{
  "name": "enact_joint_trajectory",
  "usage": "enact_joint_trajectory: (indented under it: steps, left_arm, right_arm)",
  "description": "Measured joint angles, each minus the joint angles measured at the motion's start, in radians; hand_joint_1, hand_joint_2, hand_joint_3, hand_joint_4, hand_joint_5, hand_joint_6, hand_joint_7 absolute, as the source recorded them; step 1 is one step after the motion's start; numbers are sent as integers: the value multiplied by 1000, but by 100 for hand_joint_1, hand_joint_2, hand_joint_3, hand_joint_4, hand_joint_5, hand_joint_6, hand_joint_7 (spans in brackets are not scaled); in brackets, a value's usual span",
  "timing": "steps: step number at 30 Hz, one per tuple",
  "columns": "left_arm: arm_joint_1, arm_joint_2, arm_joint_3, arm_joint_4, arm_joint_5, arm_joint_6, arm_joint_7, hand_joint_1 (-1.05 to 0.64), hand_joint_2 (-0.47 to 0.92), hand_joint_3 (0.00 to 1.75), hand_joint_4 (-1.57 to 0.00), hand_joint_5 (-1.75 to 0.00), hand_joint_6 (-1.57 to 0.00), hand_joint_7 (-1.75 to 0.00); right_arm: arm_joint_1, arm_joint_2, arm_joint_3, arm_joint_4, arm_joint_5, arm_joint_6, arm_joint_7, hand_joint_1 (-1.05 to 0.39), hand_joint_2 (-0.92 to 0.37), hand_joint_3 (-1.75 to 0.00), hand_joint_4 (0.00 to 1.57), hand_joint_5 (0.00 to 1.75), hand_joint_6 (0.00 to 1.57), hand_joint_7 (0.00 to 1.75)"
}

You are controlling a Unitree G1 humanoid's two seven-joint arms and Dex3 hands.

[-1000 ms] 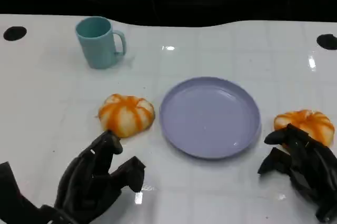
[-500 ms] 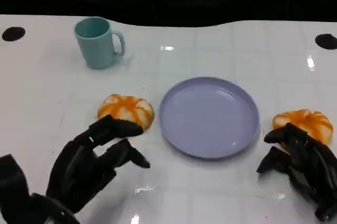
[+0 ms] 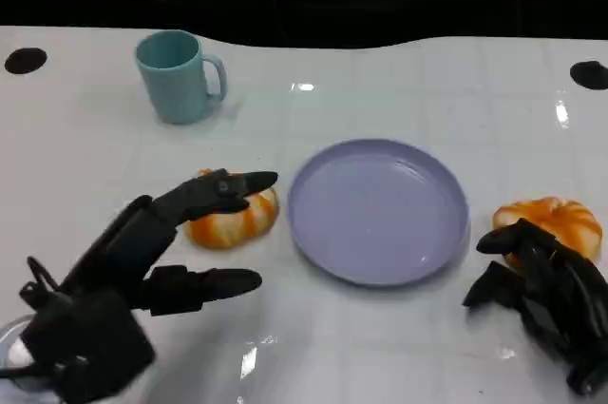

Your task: Grasp the bread from the table and place it into the plate.

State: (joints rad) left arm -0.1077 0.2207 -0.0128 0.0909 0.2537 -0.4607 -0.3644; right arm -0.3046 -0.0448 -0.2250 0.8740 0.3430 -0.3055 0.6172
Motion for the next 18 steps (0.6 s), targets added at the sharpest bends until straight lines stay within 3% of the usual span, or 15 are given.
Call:
enact_joint_trajectory:
  steps: [10,18]
  left_arm:
    - [-48,114,-93,-13,395,-6,223,-66,92,0,0,-15,-22,-1]
    - [-73,160,-146,-28,514,44,279,-66,92,0,0,-13,-22,0]
  right_arm:
    - [-3,-1,-3,10,0,-10,7,-56,-92,-25,68,154,62,124]
    - [-3,-1,0,17,-3,-27,7,-56,-92,-25,69,154,62,124]
